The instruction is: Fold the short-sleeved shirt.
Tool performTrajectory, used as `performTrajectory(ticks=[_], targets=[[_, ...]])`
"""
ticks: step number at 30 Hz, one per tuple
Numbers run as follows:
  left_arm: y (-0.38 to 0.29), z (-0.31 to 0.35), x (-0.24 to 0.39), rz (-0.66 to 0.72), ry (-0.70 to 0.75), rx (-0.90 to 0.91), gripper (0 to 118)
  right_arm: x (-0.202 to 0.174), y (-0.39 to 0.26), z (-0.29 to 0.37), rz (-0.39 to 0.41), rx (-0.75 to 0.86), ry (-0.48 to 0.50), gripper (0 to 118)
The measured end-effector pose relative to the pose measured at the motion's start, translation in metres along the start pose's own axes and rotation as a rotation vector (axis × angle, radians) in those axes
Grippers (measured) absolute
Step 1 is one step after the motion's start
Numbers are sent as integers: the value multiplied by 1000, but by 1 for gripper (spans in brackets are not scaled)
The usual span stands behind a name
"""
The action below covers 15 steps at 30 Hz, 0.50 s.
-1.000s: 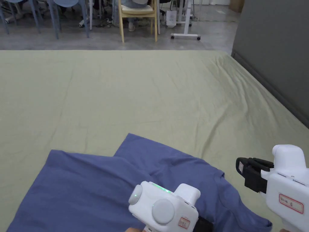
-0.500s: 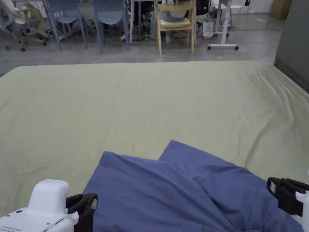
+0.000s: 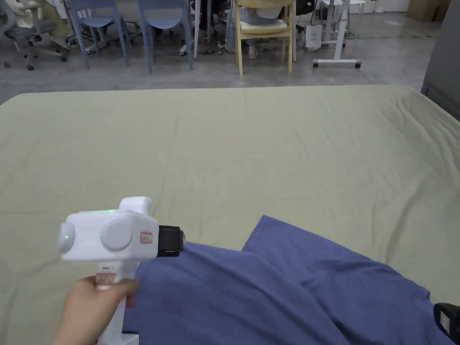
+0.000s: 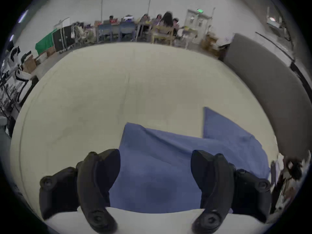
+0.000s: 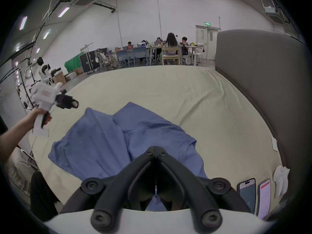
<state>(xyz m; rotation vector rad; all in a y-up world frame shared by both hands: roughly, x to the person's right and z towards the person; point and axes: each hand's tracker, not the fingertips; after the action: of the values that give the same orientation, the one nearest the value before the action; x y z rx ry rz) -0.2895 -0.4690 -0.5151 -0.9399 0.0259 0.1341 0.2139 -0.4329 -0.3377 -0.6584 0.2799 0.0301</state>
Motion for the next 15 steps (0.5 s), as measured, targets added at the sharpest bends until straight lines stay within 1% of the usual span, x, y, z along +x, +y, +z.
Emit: performTrajectory(ticks=[2,5,6,7,8,9,10,11,12,13,15], targets=[[8,-37,-6,14,6,-62,95,2,0,-11,7,-30,-9,3],[8,-82,-13,4,58,-153,93,5,-3,-30,17,-69,-15,3],[3,-92,-15,1,68,-186,85,7,-6,-37,14,-79,-13,3],[-1,-96,-16,-2,58,-183,65,7,-8,-42,15,-87,-10,3],[-10,-85,-10,9,29,-142,62,6,-9,-47,15,-93,-9,3],[-10,-75,-5,12,32,-89,41,4,-10,-51,15,-99,-7,3],[-10,-69,1,-4,-29,-82,0,2,-11,-55,10,-102,-1,3],[-13,-62,7,-10,-38,-67,0,1,-12,-59,3,-109,11,3],[-15,-49,10,-45,-32,-75,0,0,-11,-65,-6,-122,22,3],[-18,-40,15,-63,-81,-73,0,-2,-8,-70,-14,-129,29,3],[-24,-12,22,-53,-123,-28,0,-7,3,-76,-15,-125,41,3]])
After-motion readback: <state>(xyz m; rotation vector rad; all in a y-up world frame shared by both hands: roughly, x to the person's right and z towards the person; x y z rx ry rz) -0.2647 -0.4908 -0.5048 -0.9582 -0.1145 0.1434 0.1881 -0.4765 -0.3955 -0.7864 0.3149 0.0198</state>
